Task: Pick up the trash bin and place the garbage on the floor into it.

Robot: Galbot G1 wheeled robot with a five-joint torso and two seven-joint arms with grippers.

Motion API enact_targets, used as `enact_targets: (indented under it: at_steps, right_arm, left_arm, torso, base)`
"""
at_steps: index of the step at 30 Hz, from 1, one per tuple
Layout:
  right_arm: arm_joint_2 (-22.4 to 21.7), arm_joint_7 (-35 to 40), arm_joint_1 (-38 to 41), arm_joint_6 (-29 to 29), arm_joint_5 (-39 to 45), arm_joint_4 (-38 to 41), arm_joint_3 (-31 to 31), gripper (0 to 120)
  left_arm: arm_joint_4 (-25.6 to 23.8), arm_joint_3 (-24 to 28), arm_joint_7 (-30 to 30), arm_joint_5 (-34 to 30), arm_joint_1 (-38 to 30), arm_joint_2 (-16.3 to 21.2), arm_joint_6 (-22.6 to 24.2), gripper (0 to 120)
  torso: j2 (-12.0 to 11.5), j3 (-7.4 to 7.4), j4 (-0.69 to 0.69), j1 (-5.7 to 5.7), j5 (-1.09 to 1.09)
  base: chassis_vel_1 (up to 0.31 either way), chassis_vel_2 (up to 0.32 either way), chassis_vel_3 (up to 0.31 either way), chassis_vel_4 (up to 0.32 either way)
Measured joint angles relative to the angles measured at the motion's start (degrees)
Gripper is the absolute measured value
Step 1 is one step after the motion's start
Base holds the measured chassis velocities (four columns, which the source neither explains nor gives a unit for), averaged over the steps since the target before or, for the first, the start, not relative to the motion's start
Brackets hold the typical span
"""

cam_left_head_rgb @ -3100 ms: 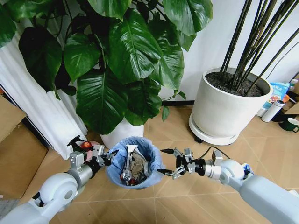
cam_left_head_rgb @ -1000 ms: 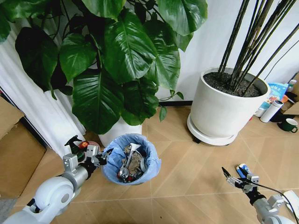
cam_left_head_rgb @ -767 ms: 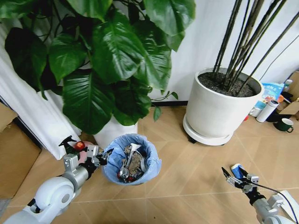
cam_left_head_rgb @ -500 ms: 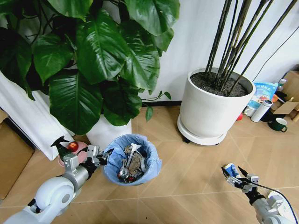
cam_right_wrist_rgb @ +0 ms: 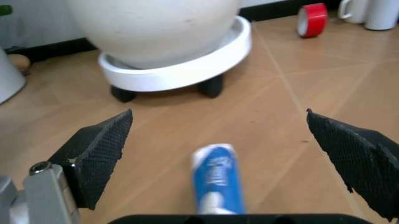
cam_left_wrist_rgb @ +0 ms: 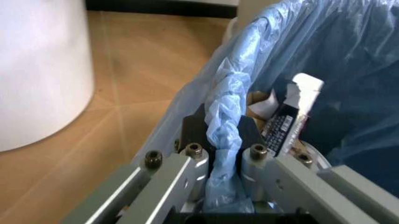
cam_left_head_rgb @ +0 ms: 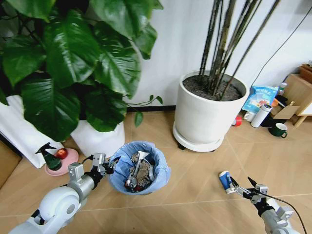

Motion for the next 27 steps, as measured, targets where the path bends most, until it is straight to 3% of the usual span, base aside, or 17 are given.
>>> enact_targets:
  at_steps: [10, 23, 27]
  right_arm:
    - [3.70, 0.85, 4.16, 5.15, -5.95, -6.79, -4.69, 100]
    - [4.42, 4.06, 8.49, 2.87, -9.68, -12.50, -9.68, 99]
    - [4.61, 5.14, 9.76, 2.39, -10.24, -13.88, -10.52, 88]
  left_arm:
    - [0.61, 0.70, 0.03, 0.21, -0.11, -0.89, 0.00, 1]
    - [1.30, 0.71, -0.09, 0.13, 0.06, -0.57, 0.04, 1]
    - [1.58, 0.92, -0.14, 0.10, -0.08, -0.69, 0.06, 1]
  torso:
    - [0.00, 0.01, -0.02, 0.00, -0.02]
    - [0.00, 0.01, 0.00, 0.01, -0.02]
    - [0.00, 0.01, -0.02, 0.01, -0.03]
  base:
    - [-0.169, -0.150, 0.149, 0.148]
    - [0.004, 0.003, -0.005, -0.003]
    - [0.000, 0.000, 0.000, 0.000]
